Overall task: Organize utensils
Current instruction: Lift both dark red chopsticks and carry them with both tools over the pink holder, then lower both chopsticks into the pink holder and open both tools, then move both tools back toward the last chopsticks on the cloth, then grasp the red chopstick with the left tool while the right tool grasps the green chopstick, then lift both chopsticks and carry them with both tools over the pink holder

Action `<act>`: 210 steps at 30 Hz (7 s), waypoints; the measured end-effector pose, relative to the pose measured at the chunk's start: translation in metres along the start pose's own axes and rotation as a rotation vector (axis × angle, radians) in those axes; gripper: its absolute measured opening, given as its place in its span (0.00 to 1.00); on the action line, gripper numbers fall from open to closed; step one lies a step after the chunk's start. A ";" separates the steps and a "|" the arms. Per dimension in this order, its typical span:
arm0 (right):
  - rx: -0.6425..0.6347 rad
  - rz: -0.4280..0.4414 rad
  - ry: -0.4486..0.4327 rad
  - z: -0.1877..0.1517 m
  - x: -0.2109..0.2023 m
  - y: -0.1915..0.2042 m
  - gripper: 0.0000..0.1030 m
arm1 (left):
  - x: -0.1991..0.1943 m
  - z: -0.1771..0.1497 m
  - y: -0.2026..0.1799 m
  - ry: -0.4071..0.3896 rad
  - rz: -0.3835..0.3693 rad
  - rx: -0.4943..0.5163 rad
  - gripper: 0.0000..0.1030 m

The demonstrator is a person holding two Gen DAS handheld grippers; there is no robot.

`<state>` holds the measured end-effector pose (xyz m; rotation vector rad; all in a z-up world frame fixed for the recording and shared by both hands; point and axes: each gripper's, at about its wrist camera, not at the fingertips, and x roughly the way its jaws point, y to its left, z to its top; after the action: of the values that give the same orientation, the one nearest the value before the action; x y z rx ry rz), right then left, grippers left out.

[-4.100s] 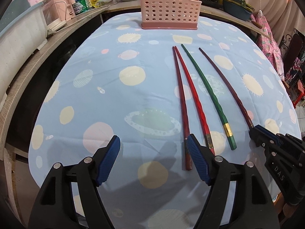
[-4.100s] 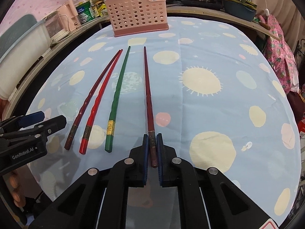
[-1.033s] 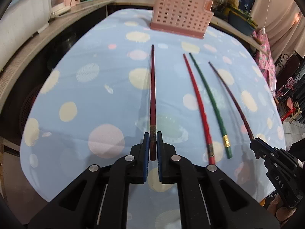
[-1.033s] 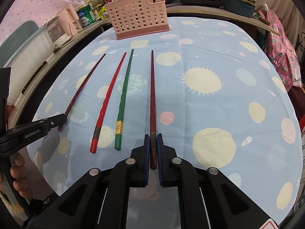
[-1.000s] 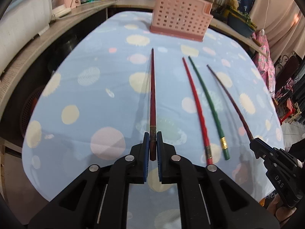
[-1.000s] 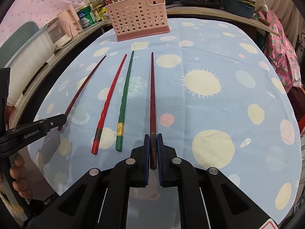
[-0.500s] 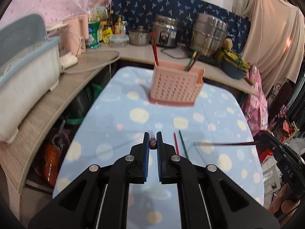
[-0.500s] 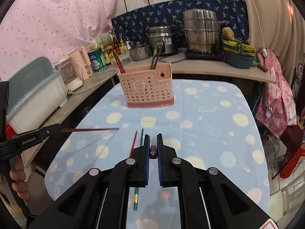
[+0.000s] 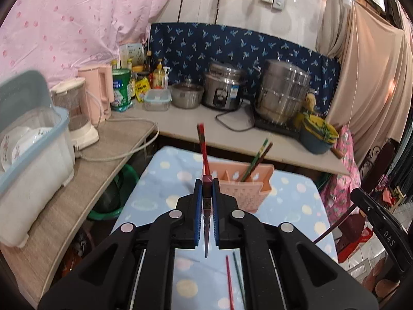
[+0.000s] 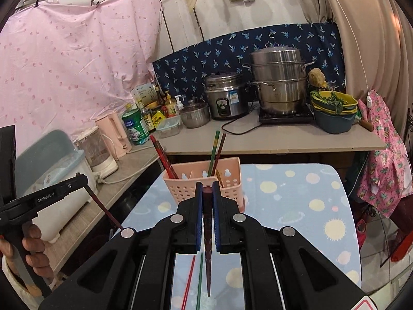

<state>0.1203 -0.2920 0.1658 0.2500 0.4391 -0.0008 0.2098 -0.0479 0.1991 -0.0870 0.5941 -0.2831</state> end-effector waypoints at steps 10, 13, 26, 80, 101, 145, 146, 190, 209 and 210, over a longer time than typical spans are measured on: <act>0.024 0.011 -0.147 0.096 0.041 0.008 0.07 | 0.014 0.090 -0.016 -0.152 -0.001 -0.031 0.07; 0.029 0.006 -0.167 0.118 0.059 0.010 0.07 | 0.025 0.108 -0.019 -0.182 0.009 -0.036 0.07; 0.088 0.012 -0.077 0.112 0.150 -0.009 0.07 | 0.103 0.094 -0.016 -0.093 0.019 -0.036 0.07; -0.087 -0.047 0.090 -0.058 0.035 0.024 0.46 | 0.036 -0.085 -0.003 0.034 0.255 0.090 0.55; -0.071 -0.074 0.256 -0.168 0.015 0.016 0.47 | 0.031 -0.179 0.015 0.193 0.264 0.076 0.55; -0.046 -0.117 0.476 -0.281 0.003 -0.003 0.07 | 0.027 -0.288 -0.036 0.398 0.140 0.215 0.78; -0.042 -0.119 0.476 -0.281 0.003 -0.004 0.07 | 0.027 -0.290 -0.038 0.401 0.136 0.220 0.78; -0.007 -0.087 0.458 -0.275 -0.014 0.002 0.07 | 0.029 -0.293 -0.045 0.482 0.011 0.183 0.07; -0.039 -0.036 0.215 -0.158 -0.039 0.014 0.07 | -0.019 -0.166 -0.027 0.211 -0.016 0.088 0.07; -0.038 -0.028 0.201 -0.149 -0.038 0.014 0.07 | -0.019 -0.158 -0.027 0.198 -0.017 0.084 0.07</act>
<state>0.0238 -0.2445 0.0550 0.2069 0.6420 0.0050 0.0998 -0.0679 0.0832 0.0174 0.7772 -0.3352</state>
